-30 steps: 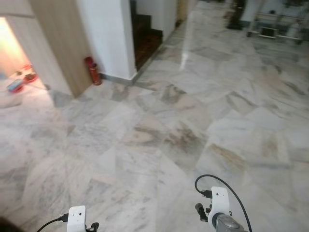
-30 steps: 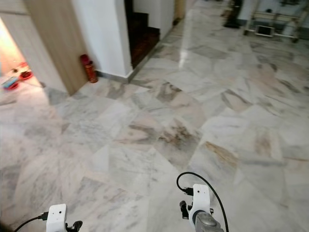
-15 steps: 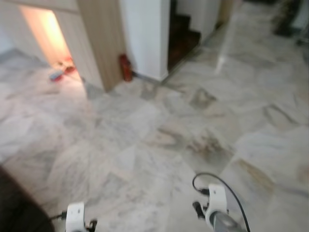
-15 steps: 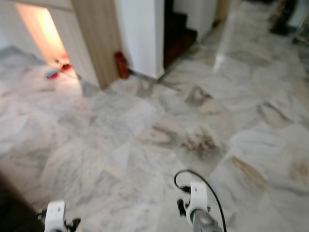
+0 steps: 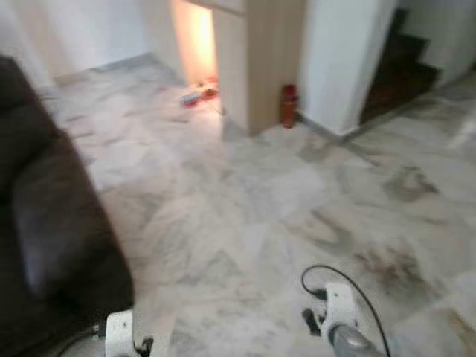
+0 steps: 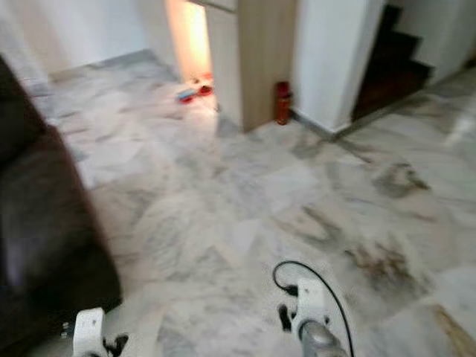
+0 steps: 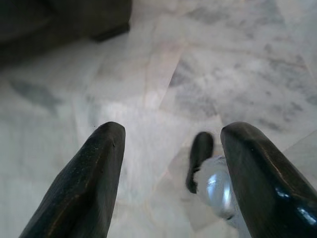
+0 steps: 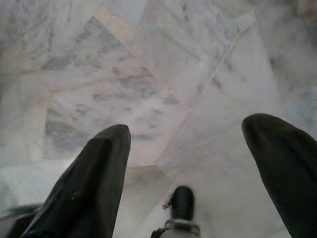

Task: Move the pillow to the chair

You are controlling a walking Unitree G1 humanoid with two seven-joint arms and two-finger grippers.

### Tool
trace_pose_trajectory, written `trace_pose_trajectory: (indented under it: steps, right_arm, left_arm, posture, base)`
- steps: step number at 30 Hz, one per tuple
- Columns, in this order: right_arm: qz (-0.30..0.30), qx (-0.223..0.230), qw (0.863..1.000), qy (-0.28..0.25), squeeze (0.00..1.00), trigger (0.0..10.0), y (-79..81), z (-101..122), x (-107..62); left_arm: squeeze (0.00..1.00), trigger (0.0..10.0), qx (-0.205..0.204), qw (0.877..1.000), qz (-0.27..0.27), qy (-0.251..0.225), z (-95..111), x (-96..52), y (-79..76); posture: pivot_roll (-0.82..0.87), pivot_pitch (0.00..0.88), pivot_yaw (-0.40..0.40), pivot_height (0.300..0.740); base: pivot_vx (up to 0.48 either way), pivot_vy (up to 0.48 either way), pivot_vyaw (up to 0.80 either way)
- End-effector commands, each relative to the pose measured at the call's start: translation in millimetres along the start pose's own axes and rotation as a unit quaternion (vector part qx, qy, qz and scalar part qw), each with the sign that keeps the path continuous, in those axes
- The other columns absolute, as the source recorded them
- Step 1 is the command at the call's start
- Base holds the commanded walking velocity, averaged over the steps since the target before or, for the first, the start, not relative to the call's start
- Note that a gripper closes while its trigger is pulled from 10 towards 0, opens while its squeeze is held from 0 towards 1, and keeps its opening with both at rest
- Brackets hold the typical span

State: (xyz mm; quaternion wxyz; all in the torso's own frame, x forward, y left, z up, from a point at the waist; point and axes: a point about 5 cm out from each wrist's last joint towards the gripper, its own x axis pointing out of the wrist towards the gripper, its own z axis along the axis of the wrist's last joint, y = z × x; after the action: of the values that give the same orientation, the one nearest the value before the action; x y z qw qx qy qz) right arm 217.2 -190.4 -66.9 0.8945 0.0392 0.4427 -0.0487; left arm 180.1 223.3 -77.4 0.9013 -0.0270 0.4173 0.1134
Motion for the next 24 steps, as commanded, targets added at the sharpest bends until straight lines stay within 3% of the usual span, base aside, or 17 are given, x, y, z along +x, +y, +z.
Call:
trace_pose_trajectory:
  steps: [1,22,24]
  right_arm:
    - [0.011,0.004,1.0,-0.004,0.0,10.0,9.6,2.7,0.9]
    - [0.013,0.008,1.0,-0.002,0.0,10.0,9.9,0.9,0.8]
    - [0.015,0.014,1.0,0.001,0.0,10.0,10.3,0.3,0.8]
  left_arm:
    - [0.0,10.0,-0.006,1.0,0.009,-0.001,0.5,-0.1,4.5]
    - [0.0,10.0,-0.005,1.0,0.006,-0.002,-0.1,-0.4,4.3]
    - [0.0,10.0,-0.005,1.0,0.006,-0.002,-0.1,-0.4,4.3]
  posture:
    - [-0.01,0.027,0.011,0.74]
    - [-0.01,0.0,0.011,0.74]
    - [-0.01,0.0,0.011,0.74]
  base:
    - [0.0,0.0,0.8]
    - [0.0,0.0,0.8]
    - [0.0,0.0,0.0]
